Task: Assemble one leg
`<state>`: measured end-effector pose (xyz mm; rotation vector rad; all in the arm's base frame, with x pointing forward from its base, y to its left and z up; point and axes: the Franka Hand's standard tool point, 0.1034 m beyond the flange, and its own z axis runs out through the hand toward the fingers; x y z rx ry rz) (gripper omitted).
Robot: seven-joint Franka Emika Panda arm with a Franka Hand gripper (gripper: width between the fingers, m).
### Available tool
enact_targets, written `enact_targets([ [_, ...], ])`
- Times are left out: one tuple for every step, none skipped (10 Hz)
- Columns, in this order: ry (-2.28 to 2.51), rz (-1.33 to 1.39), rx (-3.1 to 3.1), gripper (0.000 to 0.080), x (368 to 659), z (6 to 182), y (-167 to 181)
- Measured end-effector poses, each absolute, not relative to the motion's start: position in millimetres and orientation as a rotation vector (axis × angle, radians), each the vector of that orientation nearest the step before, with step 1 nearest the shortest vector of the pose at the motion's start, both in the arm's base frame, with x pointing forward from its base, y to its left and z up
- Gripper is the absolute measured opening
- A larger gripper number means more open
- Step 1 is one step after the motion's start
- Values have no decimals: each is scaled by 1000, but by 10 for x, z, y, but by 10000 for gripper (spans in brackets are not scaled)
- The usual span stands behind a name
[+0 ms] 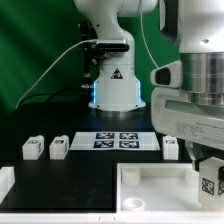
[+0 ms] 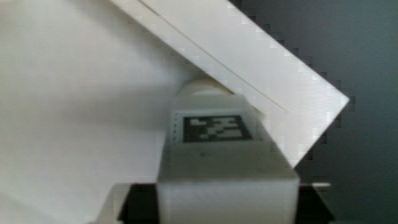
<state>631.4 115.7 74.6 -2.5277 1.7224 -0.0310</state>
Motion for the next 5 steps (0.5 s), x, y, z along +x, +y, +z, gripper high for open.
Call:
enact_targets([
  [1927,5,-2349,293,6313,745,1147],
  [2085,38,-2187,293,6311,744,1135],
  [2147,51,-2121,293,6307,745,1132],
  [2147,51,-2121,293,6306,744,1138],
  [2118,48,-2151,293,6305,741,1137],
])
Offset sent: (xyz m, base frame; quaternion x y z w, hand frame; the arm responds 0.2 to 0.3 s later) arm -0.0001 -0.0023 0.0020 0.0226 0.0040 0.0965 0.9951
